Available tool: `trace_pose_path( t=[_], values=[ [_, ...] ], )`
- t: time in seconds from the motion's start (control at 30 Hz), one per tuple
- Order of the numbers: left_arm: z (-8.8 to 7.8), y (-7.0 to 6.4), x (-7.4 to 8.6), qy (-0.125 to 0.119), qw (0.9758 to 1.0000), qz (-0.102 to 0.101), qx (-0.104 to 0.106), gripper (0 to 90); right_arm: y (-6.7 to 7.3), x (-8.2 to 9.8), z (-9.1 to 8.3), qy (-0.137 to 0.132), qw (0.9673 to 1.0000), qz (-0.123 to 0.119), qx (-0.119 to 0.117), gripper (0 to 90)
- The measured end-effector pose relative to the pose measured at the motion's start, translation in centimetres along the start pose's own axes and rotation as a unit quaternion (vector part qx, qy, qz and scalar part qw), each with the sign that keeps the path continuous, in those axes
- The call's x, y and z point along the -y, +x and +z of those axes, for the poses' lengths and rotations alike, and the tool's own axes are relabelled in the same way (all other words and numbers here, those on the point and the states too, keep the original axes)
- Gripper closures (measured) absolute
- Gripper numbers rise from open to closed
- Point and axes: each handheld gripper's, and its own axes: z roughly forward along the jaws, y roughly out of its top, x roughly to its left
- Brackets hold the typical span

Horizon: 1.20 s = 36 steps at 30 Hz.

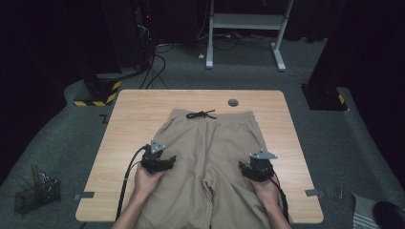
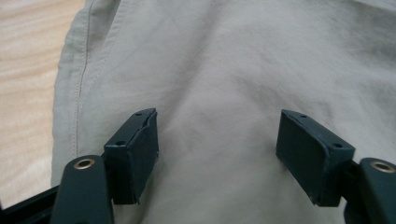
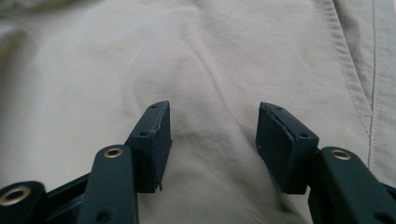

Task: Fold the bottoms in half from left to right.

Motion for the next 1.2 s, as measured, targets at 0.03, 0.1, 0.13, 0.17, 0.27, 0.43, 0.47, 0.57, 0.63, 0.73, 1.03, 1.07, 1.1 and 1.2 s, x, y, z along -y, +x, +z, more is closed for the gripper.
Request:
trace_pose_path(
  t=[0.03,0.1,0.13,0.17,0.27,0.43,0.47,0.57,0.63,0.73,1.03,1.07,1.1,1.2],
  values=[
    [-0.3,-0.2,0.2,0.000,1.0000,0.000,0.001,28.9,0.5,0.6,-0.6,-0.001,1.0000,-0.002,-0.002,45.5],
    [-0.8,-0.6,0.7,0.002,1.0000,0.002,0.003,28.5,0.8,0.8,-0.9,-0.001,1.0000,-0.003,-0.005,45.5],
    [-1.1,-0.8,0.9,0.001,1.0000,0.002,0.005,28.2,1.1,1.0,-1.2,0.003,1.0000,-0.005,-0.007,45.5],
    [-1.2,-0.9,1.1,0.001,1.0000,0.005,0.006,28.2,1.3,1.1,-1.5,0.008,0.9999,-0.010,-0.011,45.5],
    [-1.4,-0.7,1.0,-0.002,0.9998,-0.009,0.020,29.6,1.5,1.1,-2.0,0.015,0.9995,-0.023,-0.017,47.7],
    [-1.0,-0.1,-1.3,-0.014,0.9996,-0.013,0.019,30.4,-0.1,-1.3,-1.8,-0.021,0.9995,0.005,-0.022,48.3],
    [-0.9,-0.1,-1.7,-0.017,0.9997,-0.012,0.016,30.5,-0.5,-2.0,-1.4,-0.022,0.9995,0.008,-0.021,48.4],
    [0.2,0.4,-2.9,-0.015,0.9996,-0.016,0.015,31.3,-1.3,-3.2,0.1,-0.013,0.9995,0.020,-0.021,48.4],
    [1.1,0.7,-3.3,-0.010,0.9998,-0.015,0.012,31.4,-1.7,-3.8,1.2,-0.003,0.9995,0.025,-0.018,48.3],
    [2.4,1.0,-3.5,0.009,0.9999,-0.009,-0.001,32.0,-1.8,-4.1,2.4,0.006,0.9996,0.024,-0.010,48.0],
    [2.8,0.7,-2.6,0.000,0.9999,-0.009,-0.012,31.8,-1.3,-3.6,3.2,0.024,0.9997,0.002,0.000,47.3],
    [2.7,0.6,-2.4,-0.001,0.9999,-0.008,-0.013,31.9,-1.3,-3.6,3.1,0.027,0.9996,0.002,-0.001,47.2],
    [2.6,0.6,-2.4,-0.001,0.9999,-0.007,-0.012,31.9,-1.3,-3.5,3.1,0.026,0.9997,-0.002,-0.002,47.0],
    [2.1,0.3,-1.8,-0.001,0.9999,-0.010,-0.013,31.9,-1.1,-3.0,2.7,0.017,0.9998,-0.004,-0.005,46.9]
  ],
)
